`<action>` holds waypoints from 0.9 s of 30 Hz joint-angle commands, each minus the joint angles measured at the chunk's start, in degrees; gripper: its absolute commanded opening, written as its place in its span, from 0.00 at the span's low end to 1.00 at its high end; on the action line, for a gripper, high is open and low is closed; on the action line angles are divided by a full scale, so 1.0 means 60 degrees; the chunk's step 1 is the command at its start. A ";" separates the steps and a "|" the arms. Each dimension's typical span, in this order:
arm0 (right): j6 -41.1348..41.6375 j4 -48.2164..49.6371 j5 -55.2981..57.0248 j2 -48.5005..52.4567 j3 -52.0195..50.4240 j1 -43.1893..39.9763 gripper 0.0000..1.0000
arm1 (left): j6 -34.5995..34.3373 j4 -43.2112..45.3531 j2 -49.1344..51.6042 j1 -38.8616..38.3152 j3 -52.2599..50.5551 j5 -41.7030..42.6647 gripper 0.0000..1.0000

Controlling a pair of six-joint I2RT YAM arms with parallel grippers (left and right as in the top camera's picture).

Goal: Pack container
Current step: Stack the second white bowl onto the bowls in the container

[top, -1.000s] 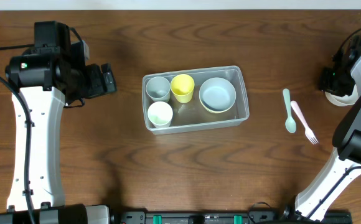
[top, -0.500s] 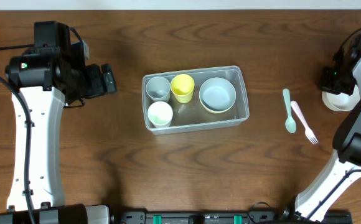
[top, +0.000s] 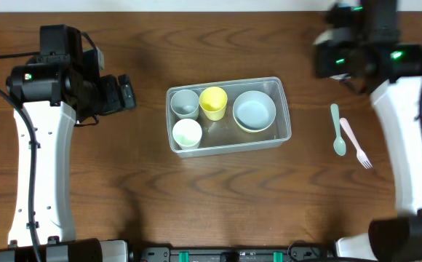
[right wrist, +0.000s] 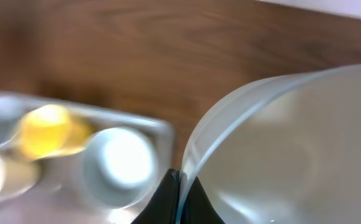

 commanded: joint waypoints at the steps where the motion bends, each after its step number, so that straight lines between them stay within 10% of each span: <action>1: 0.0069 -0.0288 0.0222 0.0175 -0.0044 0.1115 0.01 | 0.0164 -0.0047 -0.0084 -0.0018 -0.0066 0.0011 0.98; 18: 0.0663 -0.1188 0.0248 0.2375 -0.0113 0.3457 0.02 | 0.0164 -0.0120 -0.0084 -0.0018 -0.0066 0.0011 0.98; 22: 0.0659 -0.1315 0.0248 0.2488 -0.0117 0.3439 0.49 | 0.0164 -0.0131 -0.0084 -0.0018 -0.0066 0.0011 0.98; 27: 0.0663 -0.1173 0.0277 0.2488 -0.0113 0.3402 0.48 | 0.0164 -0.0135 -0.0084 -0.0018 -0.0066 0.0011 0.98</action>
